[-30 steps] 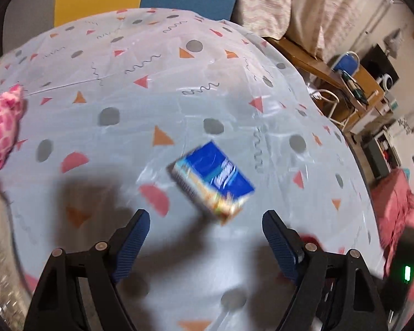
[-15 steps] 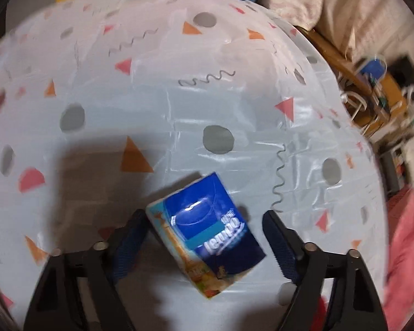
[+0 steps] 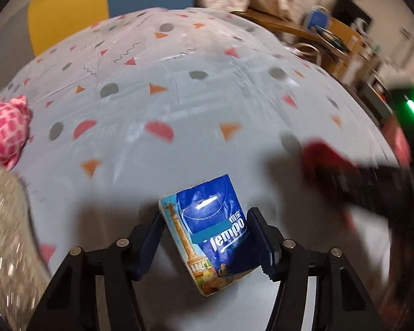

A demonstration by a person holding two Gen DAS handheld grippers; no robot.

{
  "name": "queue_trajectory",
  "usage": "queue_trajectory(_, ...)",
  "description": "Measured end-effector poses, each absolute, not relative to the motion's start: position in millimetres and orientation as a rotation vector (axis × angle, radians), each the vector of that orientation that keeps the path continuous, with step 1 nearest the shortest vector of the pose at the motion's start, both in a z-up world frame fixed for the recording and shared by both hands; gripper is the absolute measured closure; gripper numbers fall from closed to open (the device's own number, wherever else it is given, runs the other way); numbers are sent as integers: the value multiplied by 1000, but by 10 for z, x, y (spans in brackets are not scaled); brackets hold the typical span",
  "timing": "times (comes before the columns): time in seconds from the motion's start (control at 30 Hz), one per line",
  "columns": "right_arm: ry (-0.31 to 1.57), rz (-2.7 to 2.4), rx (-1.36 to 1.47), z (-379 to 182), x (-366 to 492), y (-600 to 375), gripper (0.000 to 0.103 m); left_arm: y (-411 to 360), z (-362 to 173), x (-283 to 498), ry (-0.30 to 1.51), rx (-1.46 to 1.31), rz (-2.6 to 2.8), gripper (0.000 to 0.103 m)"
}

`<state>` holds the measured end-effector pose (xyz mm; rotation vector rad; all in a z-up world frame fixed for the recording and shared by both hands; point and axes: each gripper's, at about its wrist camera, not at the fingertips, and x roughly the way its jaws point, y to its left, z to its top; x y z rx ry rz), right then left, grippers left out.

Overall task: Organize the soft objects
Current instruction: 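Carry the Tempo tissue pack into the gold tray and open the left tool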

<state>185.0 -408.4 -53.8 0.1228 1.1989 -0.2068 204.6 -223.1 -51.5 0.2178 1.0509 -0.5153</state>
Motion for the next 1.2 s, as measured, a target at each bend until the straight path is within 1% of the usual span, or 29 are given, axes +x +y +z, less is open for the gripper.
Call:
queue_trajectory(0.17, 1168, -193, 83, -535, 1810, -4040, 65, -1846, -494, 1443, 1015, 288, -544, 42)
queue_trajectory(0.33, 1140, -185, 73, -540, 1758, -4034, 65, -1555, -555, 1077, 999, 306, -538, 41)
queue_trajectory(0.4, 1137, -184, 78, -537, 1770, -4038, 65, -1443, -614, 1027, 1005, 290, -518, 42)
queue_trajectory(0.57, 1123, -181, 91, -543, 1761, -4057, 65, -1175, -752, 1094, 1003, 151, -492, 42)
queue_trajectory(0.63, 1111, -178, 60, -545, 1749, -4031, 65, -1164, -781, 1087, 978, 163, -486, 45)
queue_trajectory(0.77, 1108, -184, 40, -547, 1743, -3995, 68, -1204, -760, 1039, 951, 203, -486, 46)
queue_trajectory(0.9, 1173, -221, 68, -515, 1795, -3959, 71, -1219, -735, 1046, 935, 185, -493, 46)
queue_trajectory(1.0, 1241, -211, 116, -465, 1821, -3851, 71, -1206, -720, 1036, 930, 175, -497, 47)
queue_trajectory(1.07, 1262, -139, 176, -412, 1791, -3670, 71, -1182, -717, 1037, 931, 165, -503, 48)
queue_trajectory(1.2, 1283, -46, 194, -385, 1674, -3200, 71, -1126, -701, 1024, 929, 150, -508, 50)
